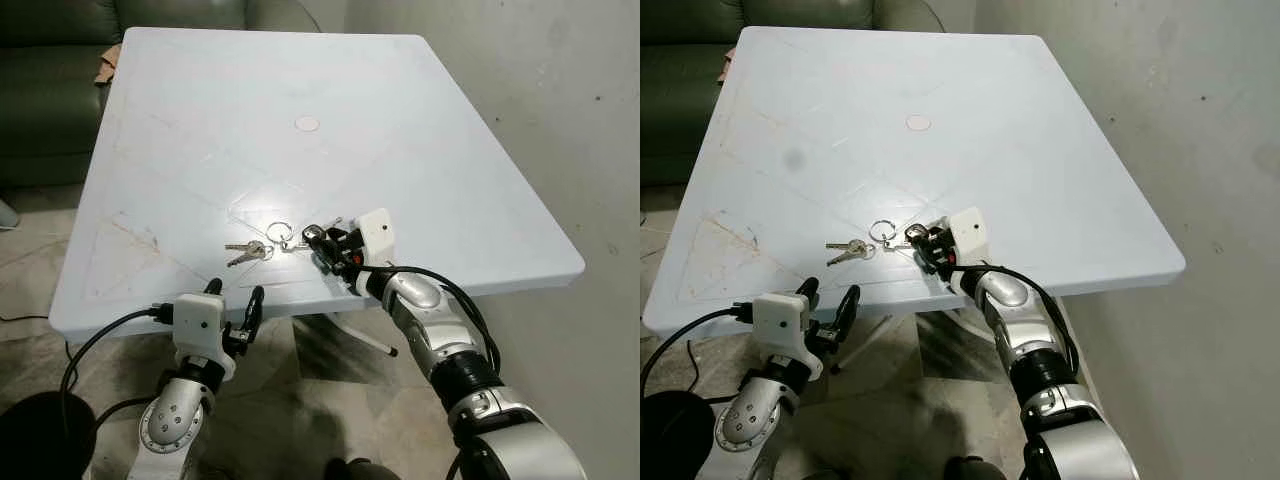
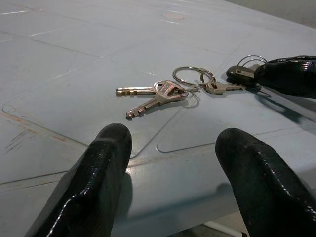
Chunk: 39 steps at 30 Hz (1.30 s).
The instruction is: Hang keys on a hook
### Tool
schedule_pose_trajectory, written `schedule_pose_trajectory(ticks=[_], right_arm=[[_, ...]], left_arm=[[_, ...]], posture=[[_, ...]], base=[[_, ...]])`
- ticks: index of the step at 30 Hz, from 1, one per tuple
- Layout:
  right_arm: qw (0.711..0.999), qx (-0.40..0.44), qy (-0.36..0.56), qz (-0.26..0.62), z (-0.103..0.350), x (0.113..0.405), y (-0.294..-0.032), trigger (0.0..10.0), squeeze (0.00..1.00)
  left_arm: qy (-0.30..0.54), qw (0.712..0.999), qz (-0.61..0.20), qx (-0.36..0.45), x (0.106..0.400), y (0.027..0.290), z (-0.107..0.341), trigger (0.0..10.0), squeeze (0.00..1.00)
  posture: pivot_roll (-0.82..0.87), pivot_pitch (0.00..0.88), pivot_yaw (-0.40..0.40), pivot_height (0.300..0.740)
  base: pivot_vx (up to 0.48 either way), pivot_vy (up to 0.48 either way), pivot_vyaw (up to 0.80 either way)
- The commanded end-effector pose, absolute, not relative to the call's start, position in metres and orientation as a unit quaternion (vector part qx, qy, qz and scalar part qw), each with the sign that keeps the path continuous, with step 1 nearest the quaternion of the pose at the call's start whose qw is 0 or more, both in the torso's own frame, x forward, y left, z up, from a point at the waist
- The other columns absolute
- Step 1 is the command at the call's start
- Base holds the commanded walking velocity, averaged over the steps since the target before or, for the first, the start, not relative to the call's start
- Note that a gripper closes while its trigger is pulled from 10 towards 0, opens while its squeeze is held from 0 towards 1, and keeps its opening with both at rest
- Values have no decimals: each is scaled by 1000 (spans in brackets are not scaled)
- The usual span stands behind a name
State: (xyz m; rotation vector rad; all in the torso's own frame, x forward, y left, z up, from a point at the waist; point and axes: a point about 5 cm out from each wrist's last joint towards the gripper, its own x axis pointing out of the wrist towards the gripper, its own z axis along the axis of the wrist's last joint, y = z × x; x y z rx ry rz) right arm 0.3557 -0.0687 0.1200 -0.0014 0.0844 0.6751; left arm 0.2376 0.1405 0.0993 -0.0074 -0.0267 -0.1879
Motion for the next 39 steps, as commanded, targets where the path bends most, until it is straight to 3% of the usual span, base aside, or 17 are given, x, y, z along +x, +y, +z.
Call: schedule_pose_trajectory(ticks=[1, 17, 33, 34, 36, 39], right_arm=[[944, -1, 41, 328, 121, 357, -71, 0, 0], [948, 28, 27, 317, 127, 358, -71, 0, 0], [964, 113, -25, 240, 156, 361, -102, 0, 0], [963, 117, -38, 238, 160, 360, -104, 9451, 0], [962, 123, -60, 237, 167, 359, -108, 10000, 0], [955, 109, -129, 244, 182, 352, -114, 10000, 0]], left_arm=[[-18, 996, -93, 2, 237, 141, 103, 10000, 0], [-23, 996, -89, 6, 241, 143, 105, 10000, 0], [-42, 995, -88, 15, 261, 146, 113, 10000, 0], [-44, 995, -84, 11, 262, 147, 114, 10000, 0], [-49, 996, -78, 3, 266, 149, 117, 10000, 0], [-63, 996, -65, -8, 273, 154, 125, 10000, 0]], posture=[[10, 185, -91, 740], [13, 164, -85, 740], [-15, 104, -72, 740], [-17, 97, -72, 740], [-21, 91, -72, 740], [-23, 81, -73, 740]], base=[[0, 0, 0], [0, 0, 0], [0, 0, 0], [0, 0, 0], [0, 0, 0], [0, 0, 0]])
